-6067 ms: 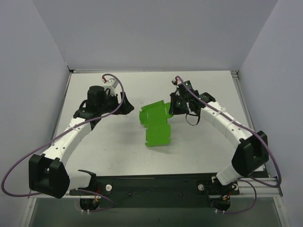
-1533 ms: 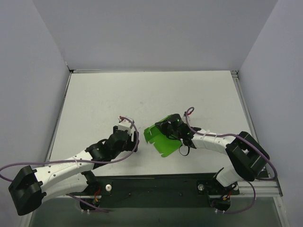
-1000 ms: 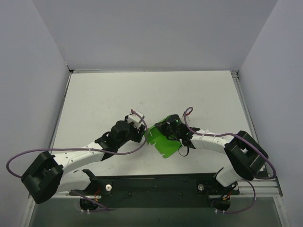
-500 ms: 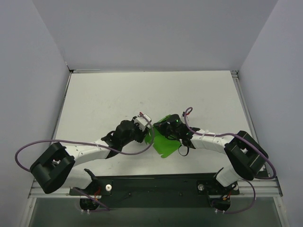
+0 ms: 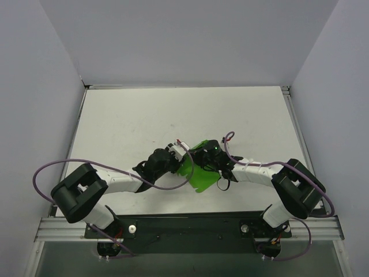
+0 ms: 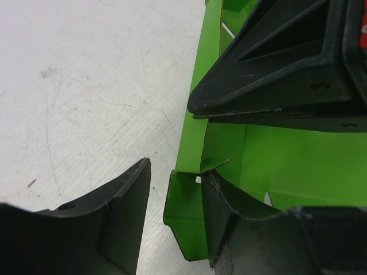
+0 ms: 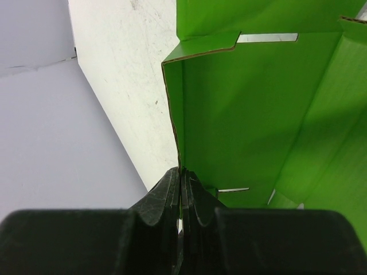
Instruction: Fold the paper box
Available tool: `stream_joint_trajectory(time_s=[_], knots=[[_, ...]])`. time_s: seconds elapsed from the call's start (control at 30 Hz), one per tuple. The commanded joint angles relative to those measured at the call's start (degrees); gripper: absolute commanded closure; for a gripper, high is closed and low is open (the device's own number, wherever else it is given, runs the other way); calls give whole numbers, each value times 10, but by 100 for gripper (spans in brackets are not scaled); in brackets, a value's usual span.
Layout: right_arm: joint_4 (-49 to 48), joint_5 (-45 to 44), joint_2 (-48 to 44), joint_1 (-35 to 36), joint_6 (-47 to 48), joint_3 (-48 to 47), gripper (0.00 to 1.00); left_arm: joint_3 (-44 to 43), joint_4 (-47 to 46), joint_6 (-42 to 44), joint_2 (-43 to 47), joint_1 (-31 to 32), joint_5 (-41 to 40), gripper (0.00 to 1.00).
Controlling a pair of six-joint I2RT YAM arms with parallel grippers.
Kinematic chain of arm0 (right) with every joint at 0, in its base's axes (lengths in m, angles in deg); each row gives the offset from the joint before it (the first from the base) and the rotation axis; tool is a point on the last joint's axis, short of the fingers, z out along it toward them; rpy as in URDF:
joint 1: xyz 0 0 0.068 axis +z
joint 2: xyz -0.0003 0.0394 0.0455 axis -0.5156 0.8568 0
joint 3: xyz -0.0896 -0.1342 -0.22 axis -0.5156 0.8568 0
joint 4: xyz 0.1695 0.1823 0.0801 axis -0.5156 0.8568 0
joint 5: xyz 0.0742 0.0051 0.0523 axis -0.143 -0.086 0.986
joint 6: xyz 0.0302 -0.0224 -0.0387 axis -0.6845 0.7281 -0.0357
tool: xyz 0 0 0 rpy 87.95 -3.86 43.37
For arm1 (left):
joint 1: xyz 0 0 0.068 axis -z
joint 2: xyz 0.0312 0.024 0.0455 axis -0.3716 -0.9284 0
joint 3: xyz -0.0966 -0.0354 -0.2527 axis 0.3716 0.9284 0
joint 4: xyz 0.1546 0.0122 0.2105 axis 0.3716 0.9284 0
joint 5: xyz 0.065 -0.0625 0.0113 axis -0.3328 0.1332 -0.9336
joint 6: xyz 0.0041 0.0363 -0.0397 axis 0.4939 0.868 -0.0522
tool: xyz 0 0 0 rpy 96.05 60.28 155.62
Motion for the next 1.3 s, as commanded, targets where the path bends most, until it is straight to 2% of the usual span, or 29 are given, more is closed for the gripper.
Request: stream_joint_trajectory(time_s=[0.0, 0.2, 0.27, 0.43, 0.6, 0.77, 0.87, 0.97, 1.0, 1.03, 1.1, 1.2, 1.27], knots=[[-12, 10, -1, 2, -7, 7, 100, -32, -108, 21, -14, 13, -22, 51], [-19, 13, 1, 1, -17, 9, 100, -26, -196, 31, -46, 51, -91, 60], [-19, 12, 2, 0, -19, 10, 100, -25, -215, 38, -58, 58, -98, 61], [-19, 14, 1, -2, -23, 13, 100, -25, -248, 63, -76, 73, -111, 75], [-19, 16, 4, -3, -25, 14, 100, -11, -286, 94, -78, 85, -109, 83], [-19, 18, 2, -4, -28, 16, 100, -20, -279, 129, -82, 93, -93, 98], [-17, 12, -2, -5, -29, 18, 100, -31, -253, 126, -83, 94, -88, 98], [-16, 12, -6, -11, -34, 23, 100, -32, -225, 105, -74, 93, -107, 69], [-16, 11, -8, -13, -36, 25, 100, -31, -216, 101, -67, 93, -110, 43], [-16, 10, -10, -15, -38, 25, 100, -29, -206, 94, -52, 93, -115, 34], [-9, 6, -13, -18, -39, 24, 100, -20, -174, 85, -29, 93, -130, 22], [-3, -2, -17, -19, -39, 17, 100, 1, -135, 39, 26, 93, -142, 15], [3, -5, -19, -18, -39, 11, 100, 11, -103, 3, 59, 92, -113, 14]])
